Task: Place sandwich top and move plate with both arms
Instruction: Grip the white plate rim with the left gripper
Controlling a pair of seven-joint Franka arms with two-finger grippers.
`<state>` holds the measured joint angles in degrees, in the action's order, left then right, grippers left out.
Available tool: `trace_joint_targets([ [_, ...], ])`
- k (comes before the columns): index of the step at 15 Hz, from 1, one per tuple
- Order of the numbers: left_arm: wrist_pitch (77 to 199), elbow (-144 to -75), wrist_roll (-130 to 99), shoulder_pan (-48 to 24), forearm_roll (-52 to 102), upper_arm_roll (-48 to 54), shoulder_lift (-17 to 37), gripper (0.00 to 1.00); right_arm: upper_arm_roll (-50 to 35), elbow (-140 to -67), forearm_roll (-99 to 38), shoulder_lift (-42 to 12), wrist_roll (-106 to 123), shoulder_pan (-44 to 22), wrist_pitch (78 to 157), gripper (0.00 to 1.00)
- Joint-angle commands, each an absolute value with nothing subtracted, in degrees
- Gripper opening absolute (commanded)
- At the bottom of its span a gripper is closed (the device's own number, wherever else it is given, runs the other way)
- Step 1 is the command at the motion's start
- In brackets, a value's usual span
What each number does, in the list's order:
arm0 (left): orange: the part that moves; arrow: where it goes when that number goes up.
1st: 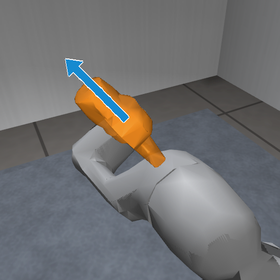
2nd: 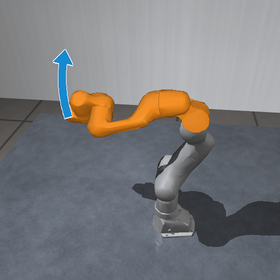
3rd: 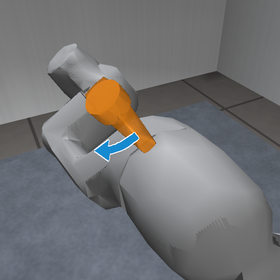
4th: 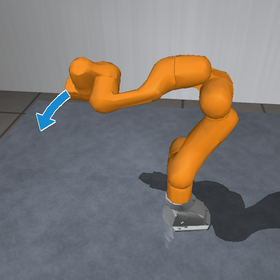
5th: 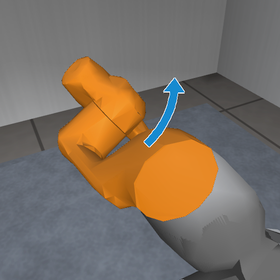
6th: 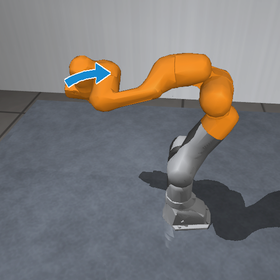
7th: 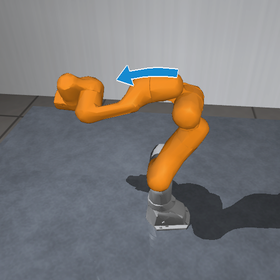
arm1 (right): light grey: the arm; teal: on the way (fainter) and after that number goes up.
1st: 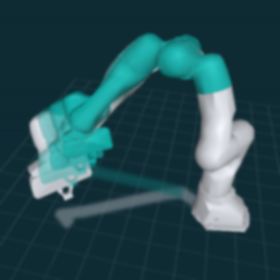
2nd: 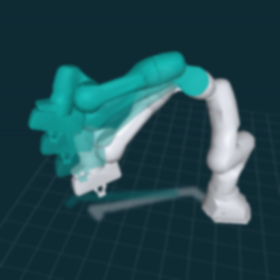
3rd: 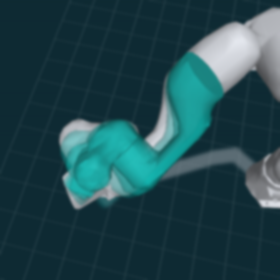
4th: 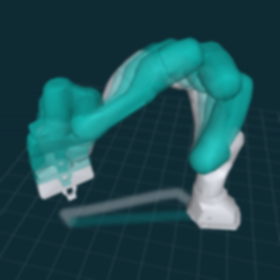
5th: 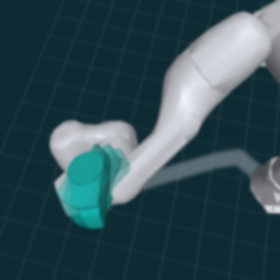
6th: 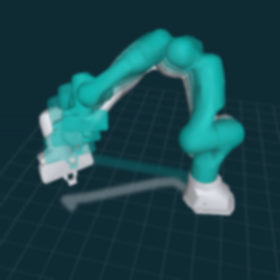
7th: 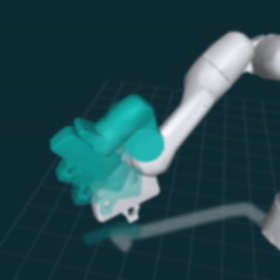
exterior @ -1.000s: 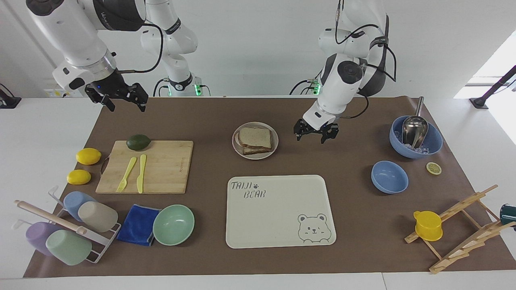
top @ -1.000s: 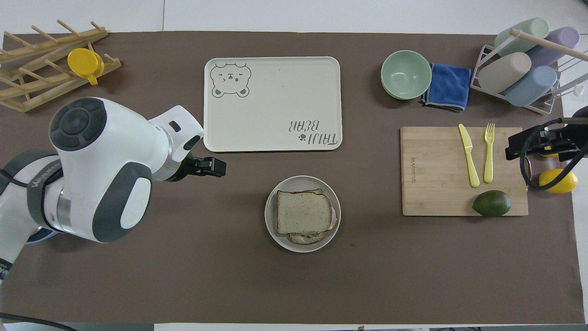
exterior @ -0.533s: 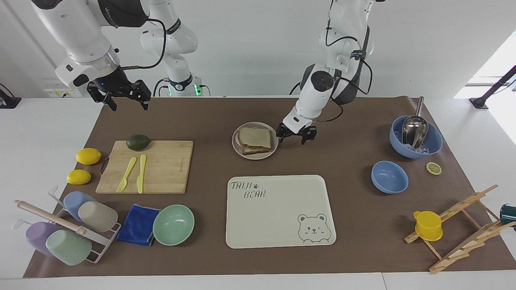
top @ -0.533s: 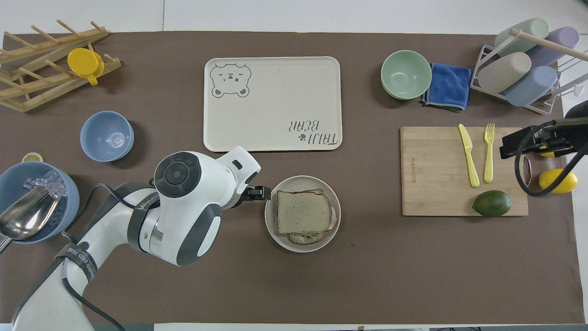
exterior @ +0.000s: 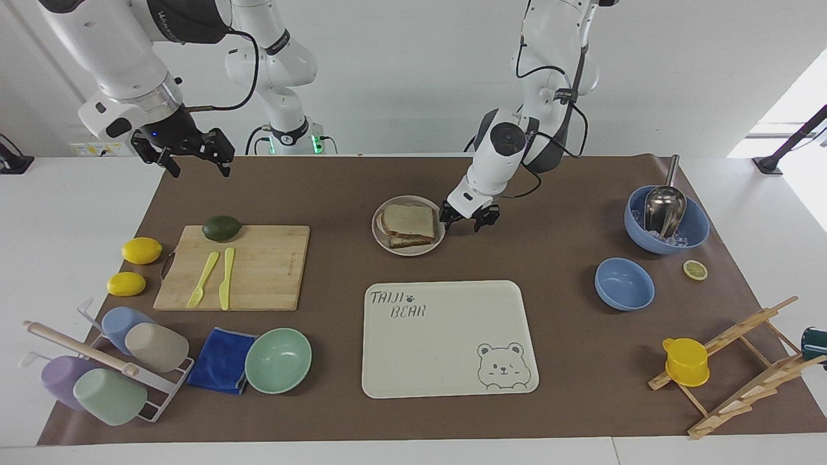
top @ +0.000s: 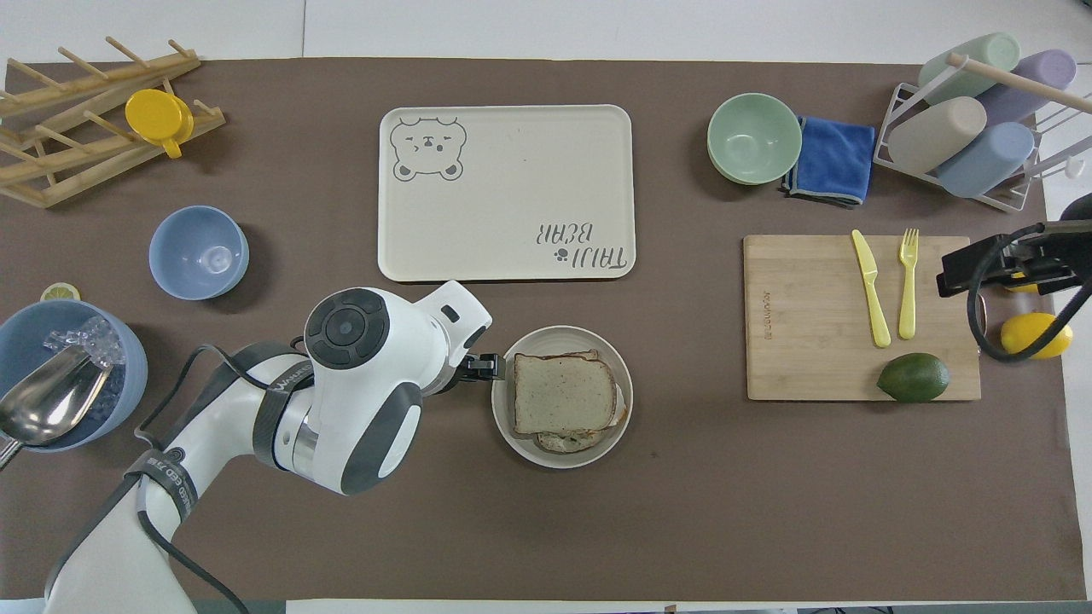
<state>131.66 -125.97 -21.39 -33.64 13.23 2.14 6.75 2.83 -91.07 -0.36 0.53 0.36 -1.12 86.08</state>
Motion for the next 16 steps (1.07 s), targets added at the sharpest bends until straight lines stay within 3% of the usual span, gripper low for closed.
trace_joint_targets([
  [1, 134.29, -127.27, -23.11, -35.68, 14.33, 1.32, 6.77, 0.8, 2.9, -91.32, -0.44, 0.97, 1.41, -0.53, 87.19, 1.0],
  [11, 136.49, -127.27, -24.08, -37.88, 15.47, 1.32, 8.7, 0.56, 5.01, -91.32, -0.26, 1.05, 0.79, -1.05, 87.19, 1.0],
  [14, 136.49, -127.27, -24.0, -37.97, 15.47, 1.32, 8.7, 0.44, 4.92, -91.58, -0.26, 1.32, 0.62, -0.88, 87.01, 1.0],
  [16, 136.49, -127.27, -23.99, -38.06, 15.47, 1.32, 8.7, 0.31, 4.92, -92.28, -0.26, 1.75, 0.88, -1.05, 86.4, 1.0],
])
